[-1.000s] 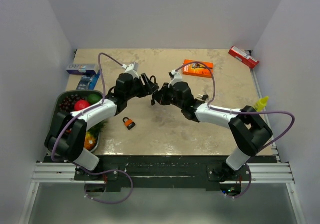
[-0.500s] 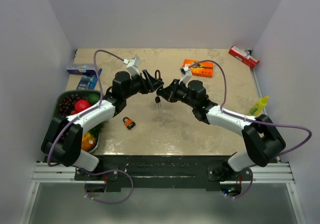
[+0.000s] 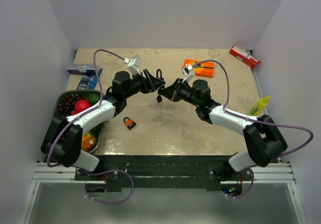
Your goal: Unlock with the key
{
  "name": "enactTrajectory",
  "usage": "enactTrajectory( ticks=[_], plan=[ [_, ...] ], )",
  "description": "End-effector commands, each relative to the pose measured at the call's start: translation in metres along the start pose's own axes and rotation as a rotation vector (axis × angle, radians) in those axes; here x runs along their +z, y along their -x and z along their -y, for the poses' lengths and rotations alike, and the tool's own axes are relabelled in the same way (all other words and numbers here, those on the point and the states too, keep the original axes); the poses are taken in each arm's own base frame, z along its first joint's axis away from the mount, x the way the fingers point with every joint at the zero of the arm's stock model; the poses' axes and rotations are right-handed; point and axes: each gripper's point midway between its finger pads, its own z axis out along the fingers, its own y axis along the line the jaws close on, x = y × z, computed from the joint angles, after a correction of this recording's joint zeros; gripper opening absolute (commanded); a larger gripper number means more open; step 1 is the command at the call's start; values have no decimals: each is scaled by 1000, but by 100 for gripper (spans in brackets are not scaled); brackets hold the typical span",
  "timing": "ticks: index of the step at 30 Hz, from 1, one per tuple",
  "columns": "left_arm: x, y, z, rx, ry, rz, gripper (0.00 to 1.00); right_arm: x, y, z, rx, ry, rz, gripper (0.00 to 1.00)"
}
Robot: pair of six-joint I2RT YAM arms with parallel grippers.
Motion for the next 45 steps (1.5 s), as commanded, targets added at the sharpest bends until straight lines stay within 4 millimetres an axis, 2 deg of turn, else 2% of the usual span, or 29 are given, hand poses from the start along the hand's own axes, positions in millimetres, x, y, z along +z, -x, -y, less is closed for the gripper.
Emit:
enactTrajectory(
  ticks=[1, 18, 28, 31, 32, 35, 36, 38, 39, 41, 42, 43, 45],
  plan=[
    [-17, -51, 40, 64, -175, -217, 0, -20, 124, -40, -52, 115, 427, 0],
    [-26, -55, 80, 147, -323, -236, 0, -32, 133, -63, -122, 251, 425, 0],
    [-24, -56, 77, 159, -298, -233, 0, -33, 135, -57, -155, 193, 416, 0],
    [-23, -54, 72, 160, -269, -228, 0, -32, 127, -48, -168, 147, 374, 0],
    [-22, -54, 69, 158, -255, -228, 0, -31, 120, -42, -175, 122, 345, 3],
    [-22, -46, 61, 153, -225, -211, 0, -34, 104, -32, -184, 94, 294, 21],
    [-22, -44, 57, 149, -215, -207, 0, -35, 100, -29, -184, 85, 281, 32],
    [-22, -39, 50, 140, -191, -196, 0, -40, 85, -20, -185, 69, 243, 40],
    [-22, -37, 47, 140, -180, -190, 0, -42, 80, -18, -182, 65, 231, 49],
    [-21, -32, 39, 135, -160, -181, 0, -47, 62, -9, -175, 58, 186, 57],
    [-21, -32, 37, 135, -154, -179, 0, -52, 56, -15, -183, 84, 173, 62],
    [-20, -32, 34, 130, -147, -181, 0, -57, 43, -8, -176, 75, 147, 64],
    [-20, -30, 30, 127, -135, -176, 0, -68, 36, -9, -183, 70, 135, 70]
  ],
)
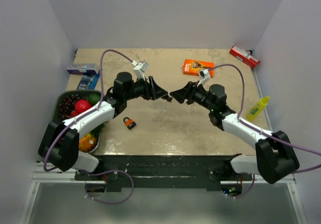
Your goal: Unlock with the key
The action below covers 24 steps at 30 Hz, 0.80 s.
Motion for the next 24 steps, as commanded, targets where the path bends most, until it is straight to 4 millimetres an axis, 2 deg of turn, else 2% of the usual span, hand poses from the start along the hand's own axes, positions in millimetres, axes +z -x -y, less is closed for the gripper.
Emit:
enactTrajectory(
  ticks=[1, 2, 5, 9, 11, 13, 15, 19, 20, 21, 23, 24],
  plan=[
    [-5, -10, 7, 17, -56, -57, 0, -21, 18, -25, -84, 63, 89, 71],
    [-4, -11, 6, 20, -55, -59, 0, -25, 13, -21, -95, 39, 63, 71],
    [-5, -8, 5, 37, -55, -54, 0, -37, 20, -30, -140, 24, 69, 74],
    [-7, -11, 18, 111, -144, -118, 0, -50, 43, -57, -198, 62, 105, 80],
    [-10, -11, 23, 134, -161, -132, 0, -52, 44, -63, -211, 77, 79, 81],
    [-14, -12, 21, 164, -145, -134, 0, -51, 44, -67, -230, 80, 51, 81],
    [-18, -21, 10, 158, -94, -155, 0, -51, 43, -66, -264, 80, 32, 81],
    [-24, -34, -16, 56, -26, -198, 0, -49, 20, -51, -320, 75, -33, 81],
    [-25, -36, -17, 17, -27, -208, 0, -49, 15, -54, -330, 83, -34, 81],
    [-26, -40, -17, -9, -47, -225, 0, -49, 6, -47, -330, 62, -37, 81],
    [-27, -36, -23, -54, -49, -217, 0, -45, -7, -54, -348, 80, -36, 81],
    [-28, -37, -24, -68, -52, -220, 0, -42, -10, -46, -354, 32, -22, 81]
  ],
)
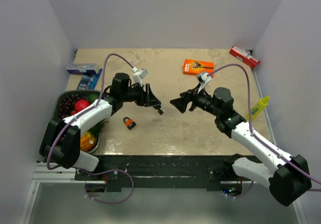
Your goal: Unlock with the key
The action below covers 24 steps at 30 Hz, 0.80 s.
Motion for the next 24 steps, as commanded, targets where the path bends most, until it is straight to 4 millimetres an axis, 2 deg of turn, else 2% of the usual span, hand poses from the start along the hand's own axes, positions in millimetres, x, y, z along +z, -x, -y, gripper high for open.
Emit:
enactTrajectory(
  ticks=[1, 6, 9, 13, 16, 24],
  plan=[
    [-9, 19, 9, -40, -85, 45, 0, 9, -27, -12, -98, -12, -8, 81],
    [-10, 15, 5, -72, -93, 22, 0, 29, -50, -11, -116, -46, -26, 78],
    [-9, 9, 7, -89, -114, -7, 0, 40, -51, -14, -143, -52, -11, 75],
    [-9, 6, 8, -95, -129, -23, 0, 58, -66, -20, -179, -55, -19, 72],
    [-9, 6, 8, -98, -134, -26, 0, 66, -67, -25, -200, -66, 0, 71],
    [-10, 4, 10, -106, -150, -36, 0, 79, -70, -21, -243, -135, 39, 66]
  ],
)
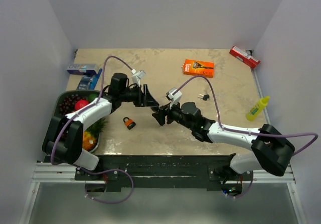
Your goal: Unlock with the key
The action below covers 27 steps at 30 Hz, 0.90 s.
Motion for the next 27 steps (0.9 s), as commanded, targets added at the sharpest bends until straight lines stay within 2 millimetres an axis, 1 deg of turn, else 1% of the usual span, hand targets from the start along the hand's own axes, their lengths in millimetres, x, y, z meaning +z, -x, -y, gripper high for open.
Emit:
enactTrajectory(
  ticks=[1, 6, 9, 12, 13, 15, 16, 18, 19, 23, 24, 25, 27],
  plan=[
    [-4, 11, 21, 27, -92, 17, 0, 8, 46, 0, -44, -56, 167, 65],
    [-4, 10, 23, 21, -105, 13, 0, 14, 48, 0, -47, -62, 192, 60],
    [-3, 9, 23, 17, -110, 10, 0, 17, 48, -1, -45, -68, 199, 55],
    [-3, 8, 24, 15, -115, 7, 0, 20, 48, -2, -44, -71, 206, 47],
    [-4, 9, 24, 17, -118, 8, 0, 21, 48, -3, -42, -70, 208, 42],
    [-4, 8, 24, 16, -119, 7, 0, 22, 50, -2, -38, -77, 213, 36],
    [-3, 9, 24, 17, -120, 8, 0, 23, 50, -3, -37, -75, 214, 31],
    [-3, 8, 24, 16, -120, 6, 0, 23, 52, -2, -31, -80, 220, 24],
    [-3, 8, 24, 16, -120, 6, 0, 24, 52, -2, -26, -81, 221, 17],
    [-3, 9, 26, 21, -131, 9, 0, 25, 52, 0, -3, -96, 224, 1],
    [-3, 10, 26, 24, -133, 12, 2, 25, 52, 3, 10, -110, 225, 0],
    [-4, 10, 27, 23, -134, 14, 14, 25, 52, 3, 16, -114, 227, 0],
    [-3, 10, 26, 28, -136, 22, 30, 25, 51, 4, 30, -124, 231, 0]
  ],
)
